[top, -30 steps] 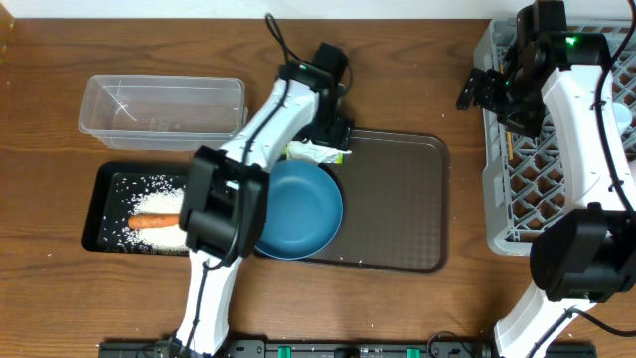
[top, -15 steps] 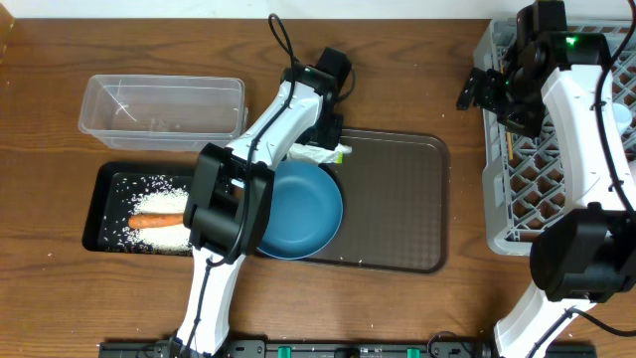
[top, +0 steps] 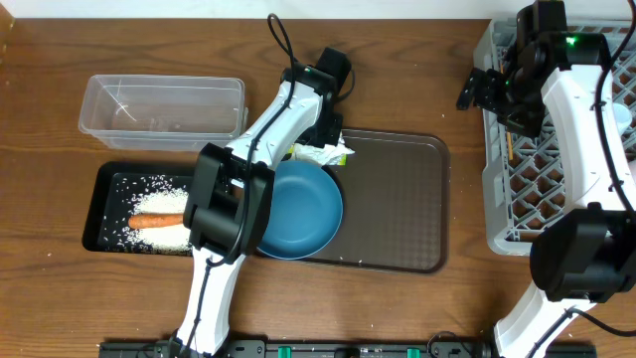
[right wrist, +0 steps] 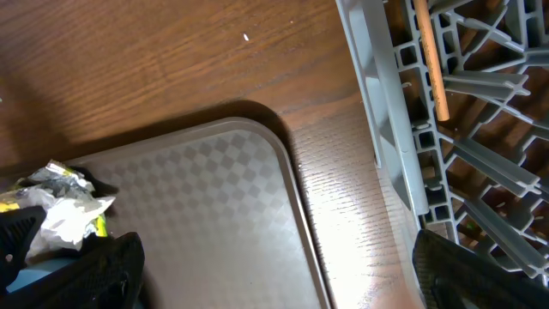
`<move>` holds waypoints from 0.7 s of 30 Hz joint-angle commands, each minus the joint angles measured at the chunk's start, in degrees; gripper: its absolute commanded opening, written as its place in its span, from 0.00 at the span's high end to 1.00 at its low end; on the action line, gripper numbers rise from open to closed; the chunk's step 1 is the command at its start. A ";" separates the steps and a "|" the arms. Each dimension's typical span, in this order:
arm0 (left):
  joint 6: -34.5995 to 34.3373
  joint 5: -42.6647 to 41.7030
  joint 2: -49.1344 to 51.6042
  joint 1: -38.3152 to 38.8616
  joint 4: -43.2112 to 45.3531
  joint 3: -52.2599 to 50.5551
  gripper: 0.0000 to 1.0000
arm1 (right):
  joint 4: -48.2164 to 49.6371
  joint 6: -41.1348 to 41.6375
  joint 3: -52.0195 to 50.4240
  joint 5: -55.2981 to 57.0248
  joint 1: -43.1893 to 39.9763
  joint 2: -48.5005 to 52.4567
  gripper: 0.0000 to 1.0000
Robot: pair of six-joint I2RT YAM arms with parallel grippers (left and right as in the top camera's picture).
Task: Sort waste into correct bins and load items into the dishwasher rack
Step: 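Carry the white tissue part into the clear plastic bin and release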
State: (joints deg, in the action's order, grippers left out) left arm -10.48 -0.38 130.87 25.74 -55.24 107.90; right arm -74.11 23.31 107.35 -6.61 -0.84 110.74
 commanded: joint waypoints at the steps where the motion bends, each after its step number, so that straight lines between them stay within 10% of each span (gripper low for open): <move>1: 0.11 0.83 -1.95 1.07 -1.20 -0.24 0.94 | -0.04 0.00 0.20 0.17 0.11 -0.79 0.01; 21: -2.27 1.14 -17.07 -4.24 2.62 0.00 0.94 | -0.04 0.00 0.20 0.17 0.11 -0.79 0.01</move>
State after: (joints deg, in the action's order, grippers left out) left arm -11.42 0.01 112.90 23.86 -53.01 107.87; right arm -74.11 23.31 107.35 -6.59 -0.84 110.74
